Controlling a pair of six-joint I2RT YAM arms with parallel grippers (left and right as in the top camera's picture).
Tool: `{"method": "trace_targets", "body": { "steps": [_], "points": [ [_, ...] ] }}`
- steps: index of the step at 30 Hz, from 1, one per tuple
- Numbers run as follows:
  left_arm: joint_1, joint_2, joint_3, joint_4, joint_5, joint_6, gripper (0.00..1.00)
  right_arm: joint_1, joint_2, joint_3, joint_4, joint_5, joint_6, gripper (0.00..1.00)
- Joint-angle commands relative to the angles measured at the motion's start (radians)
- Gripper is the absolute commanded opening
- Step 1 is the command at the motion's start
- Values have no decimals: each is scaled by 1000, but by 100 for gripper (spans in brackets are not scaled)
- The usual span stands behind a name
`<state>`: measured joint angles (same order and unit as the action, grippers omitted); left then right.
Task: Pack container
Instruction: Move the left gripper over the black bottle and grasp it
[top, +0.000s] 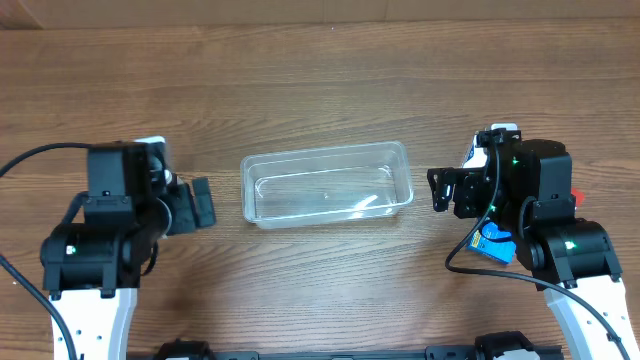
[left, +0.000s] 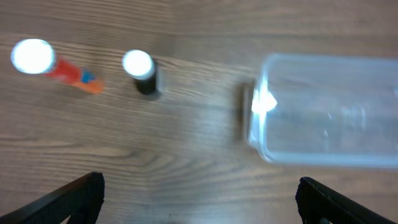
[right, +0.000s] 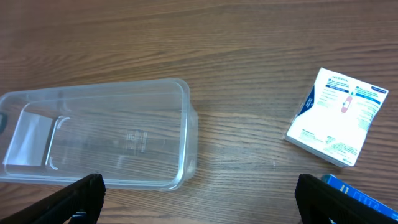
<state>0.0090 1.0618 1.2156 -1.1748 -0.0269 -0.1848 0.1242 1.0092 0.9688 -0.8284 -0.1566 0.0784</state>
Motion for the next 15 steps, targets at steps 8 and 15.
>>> {"method": "trace_targets", "body": {
  "steps": [8,15],
  "points": [
    [168,360,51,95,-30,-5,100,-1,21,31,-13,17,5,100],
    [169,554,51,207,-28,28,100,-1,22,31,-13,17,5,100]
  ]
}}
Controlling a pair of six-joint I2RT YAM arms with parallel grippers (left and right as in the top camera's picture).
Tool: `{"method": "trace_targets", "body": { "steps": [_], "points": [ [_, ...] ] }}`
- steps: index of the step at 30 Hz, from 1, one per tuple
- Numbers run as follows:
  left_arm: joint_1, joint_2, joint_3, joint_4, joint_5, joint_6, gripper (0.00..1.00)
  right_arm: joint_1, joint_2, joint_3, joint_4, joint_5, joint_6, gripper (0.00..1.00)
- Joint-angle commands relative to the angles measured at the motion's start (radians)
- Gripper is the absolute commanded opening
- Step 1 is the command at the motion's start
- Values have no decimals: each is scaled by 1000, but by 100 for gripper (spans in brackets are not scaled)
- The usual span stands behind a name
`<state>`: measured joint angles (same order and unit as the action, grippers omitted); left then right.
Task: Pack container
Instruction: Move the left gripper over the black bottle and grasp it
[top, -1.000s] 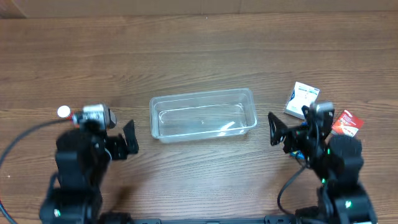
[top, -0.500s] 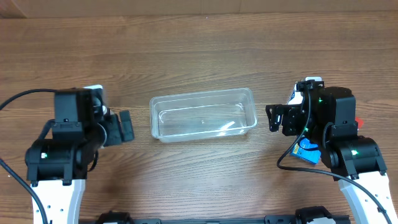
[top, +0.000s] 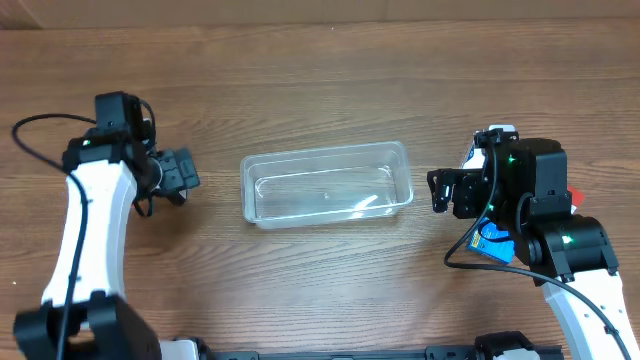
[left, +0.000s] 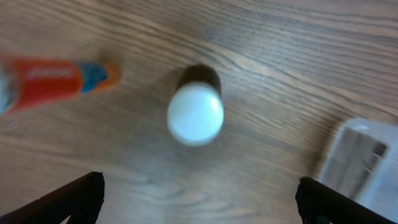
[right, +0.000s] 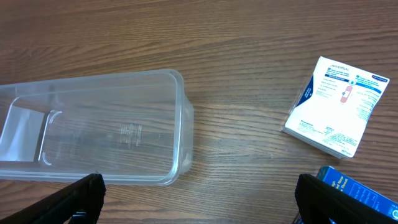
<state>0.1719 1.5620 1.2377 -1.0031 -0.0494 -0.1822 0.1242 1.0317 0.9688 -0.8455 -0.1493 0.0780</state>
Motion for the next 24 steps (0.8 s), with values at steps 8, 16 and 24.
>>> {"method": "trace_targets", "body": {
  "steps": [8,16,24],
  "points": [
    [38,102,29,135,1,22,100,-1,22,31,5,10,5,100],
    [37,102,29,177,25,21,74,-1,26,31,5,10,5,100],
    [37,103,29,121,24,21,47,-1,26,31,5,10,5,100]
  ]
}}
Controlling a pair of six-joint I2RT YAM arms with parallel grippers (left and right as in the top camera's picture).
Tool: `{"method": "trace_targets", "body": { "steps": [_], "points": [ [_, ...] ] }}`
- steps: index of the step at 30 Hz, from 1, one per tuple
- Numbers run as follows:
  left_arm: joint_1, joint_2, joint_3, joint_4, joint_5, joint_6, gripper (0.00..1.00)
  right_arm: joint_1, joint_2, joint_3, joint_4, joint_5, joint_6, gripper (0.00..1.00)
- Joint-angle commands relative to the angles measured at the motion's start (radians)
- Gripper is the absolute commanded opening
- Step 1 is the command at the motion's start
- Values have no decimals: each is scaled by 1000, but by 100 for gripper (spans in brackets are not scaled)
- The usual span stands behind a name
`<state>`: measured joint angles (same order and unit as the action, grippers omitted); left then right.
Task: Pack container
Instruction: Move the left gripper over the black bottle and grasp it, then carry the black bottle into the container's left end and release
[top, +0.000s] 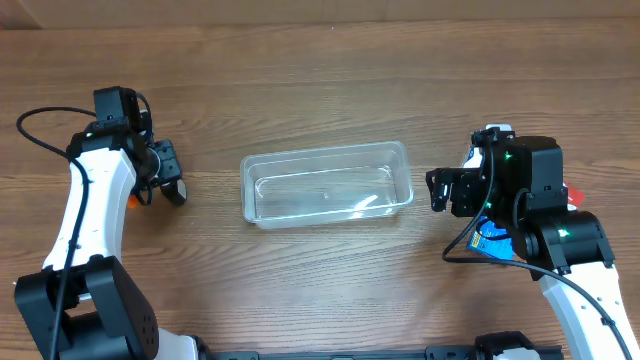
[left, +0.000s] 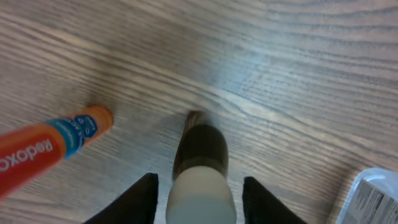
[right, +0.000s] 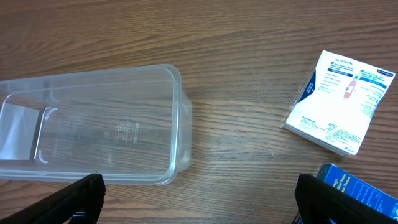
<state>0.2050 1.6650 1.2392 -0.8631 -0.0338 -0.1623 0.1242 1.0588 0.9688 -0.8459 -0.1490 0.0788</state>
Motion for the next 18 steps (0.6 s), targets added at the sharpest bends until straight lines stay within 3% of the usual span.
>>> {"method": "trace_targets", "body": {
  "steps": [1,10,11,14,18],
  "points": [
    [4,-1,28,-26,8,2,47,-1,-2,31,5,10,4,100],
    [4,-1,27,-29,8,2,18,-1,-2,31,2,9,4,100],
    [4,-1,28,-21,9,2,10,-1,-2,31,2,10,4,100],
    [3,-4,42,-28,13,2,4,-1,-2,31,3,10,4,100],
    [-44,-45,153,-134,40,-3,4,-1,-2,31,3,10,4,100]
  ]
}}
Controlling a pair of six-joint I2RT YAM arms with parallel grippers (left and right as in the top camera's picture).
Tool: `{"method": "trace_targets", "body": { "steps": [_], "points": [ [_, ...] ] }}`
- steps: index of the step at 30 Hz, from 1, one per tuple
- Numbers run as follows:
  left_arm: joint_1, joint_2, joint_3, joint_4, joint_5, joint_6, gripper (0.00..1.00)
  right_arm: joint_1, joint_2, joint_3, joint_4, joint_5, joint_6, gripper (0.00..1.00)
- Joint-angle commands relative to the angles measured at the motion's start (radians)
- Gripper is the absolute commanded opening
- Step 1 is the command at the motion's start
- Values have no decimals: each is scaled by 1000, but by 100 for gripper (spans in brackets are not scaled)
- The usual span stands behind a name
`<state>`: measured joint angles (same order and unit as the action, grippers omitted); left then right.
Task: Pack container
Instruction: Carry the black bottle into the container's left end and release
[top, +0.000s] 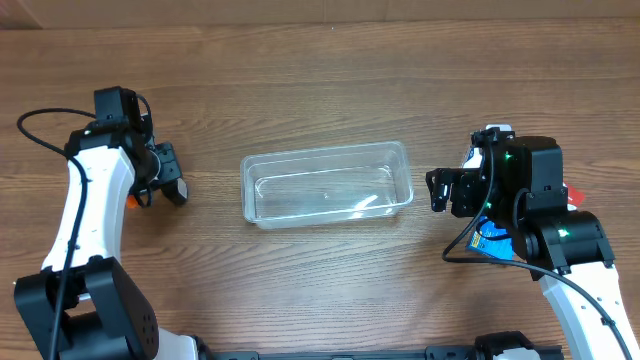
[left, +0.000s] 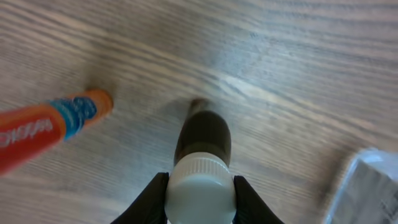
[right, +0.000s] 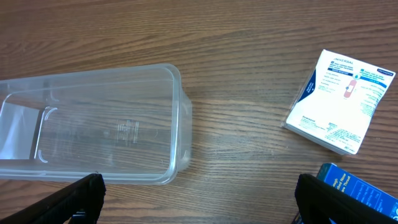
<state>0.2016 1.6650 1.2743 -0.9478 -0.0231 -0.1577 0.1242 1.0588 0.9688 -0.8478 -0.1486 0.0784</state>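
A clear plastic container (top: 327, 185) lies empty at the middle of the table. Left of it stands a small dark bottle with a white cap (left: 199, 186). My left gripper (left: 199, 194) is shut on that cap, one finger pressed against each side. In the overhead view the left gripper (top: 170, 186) sits left of the container and hides the bottle. My right gripper (top: 441, 190) hovers just past the container's right end, wide open and holding nothing. The container's right end (right: 93, 124) shows below it.
An orange tube (left: 53, 123) lies on the wood just left of the bottle. A white bandage box (right: 339, 109) and a blue box (right: 356, 194) lie to the right of the container, under the right arm. A small red item (top: 575, 197) sits at the far right.
My left gripper's fingers stood apart on either side of the bottle's cap; now they are shut against it. The right arm and the container have not moved.
My left gripper first hung open near the container's left end, with the bottle and tube some way off. Then it was over the bottle, then low with its fingers around the cap, and now shut on it. The right gripper stayed open beside the container.
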Motion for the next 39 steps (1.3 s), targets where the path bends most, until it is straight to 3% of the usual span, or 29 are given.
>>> {"method": "trace_targets", "body": {
  "steps": [1,7,15,21,24,33,39],
  "points": [
    [-58,-56,150,-77,39,-7,4,-1,-2,31,5,9,5,100],
    [-282,-133,387,-294,69,-91,4,-1,-2,31,7,9,5,100],
    [-518,-92,354,-319,39,-202,4,-1,-2,31,6,9,5,100],
    [-528,5,262,-255,36,-217,4,-1,-2,31,4,9,5,100],
    [-528,84,244,-225,-36,-329,4,-1,-2,31,4,9,5,100],
    [-528,211,244,-162,-36,-558,4,-1,-2,31,5,9,5,100],
    [-529,220,244,-151,-36,-563,6,-1,-2,31,5,9,5,100]
  ]
}}
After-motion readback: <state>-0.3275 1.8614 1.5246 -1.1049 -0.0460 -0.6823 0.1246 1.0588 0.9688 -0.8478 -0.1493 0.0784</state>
